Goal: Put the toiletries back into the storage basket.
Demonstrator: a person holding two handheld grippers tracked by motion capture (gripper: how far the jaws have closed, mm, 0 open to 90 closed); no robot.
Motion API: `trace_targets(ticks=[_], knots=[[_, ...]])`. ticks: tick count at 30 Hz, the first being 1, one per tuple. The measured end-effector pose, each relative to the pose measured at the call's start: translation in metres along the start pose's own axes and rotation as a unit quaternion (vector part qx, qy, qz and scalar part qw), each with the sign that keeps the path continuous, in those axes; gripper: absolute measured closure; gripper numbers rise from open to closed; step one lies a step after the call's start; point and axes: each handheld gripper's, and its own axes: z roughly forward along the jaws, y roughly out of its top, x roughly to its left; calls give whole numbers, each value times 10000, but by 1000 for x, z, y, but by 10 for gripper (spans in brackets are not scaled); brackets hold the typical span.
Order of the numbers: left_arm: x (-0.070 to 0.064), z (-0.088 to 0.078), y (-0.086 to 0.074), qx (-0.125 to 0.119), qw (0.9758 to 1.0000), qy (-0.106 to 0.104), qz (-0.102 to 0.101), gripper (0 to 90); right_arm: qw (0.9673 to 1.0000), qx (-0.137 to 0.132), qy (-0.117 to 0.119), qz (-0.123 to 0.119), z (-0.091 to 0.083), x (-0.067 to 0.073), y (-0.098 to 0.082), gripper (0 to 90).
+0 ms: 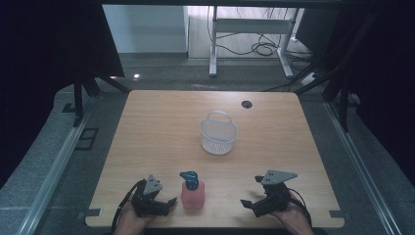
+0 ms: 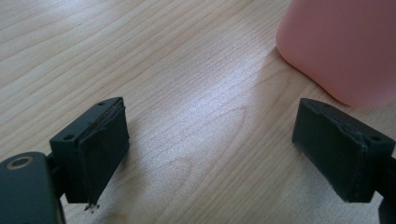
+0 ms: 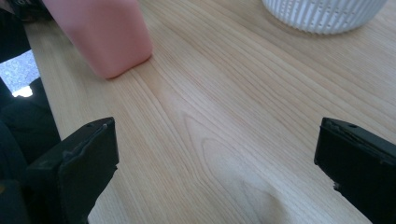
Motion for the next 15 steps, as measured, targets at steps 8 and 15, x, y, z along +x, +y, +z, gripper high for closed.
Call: trace_targets(ticks=[8, 15], knots=[[0, 0, 0, -2, 10000, 4, -5, 105, 9999, -46, 142, -27, 1, 4, 10, 0], [0, 0, 0, 0, 10000, 5, -3, 105, 9998, -72, 203, -49, 3, 7, 17, 18]])
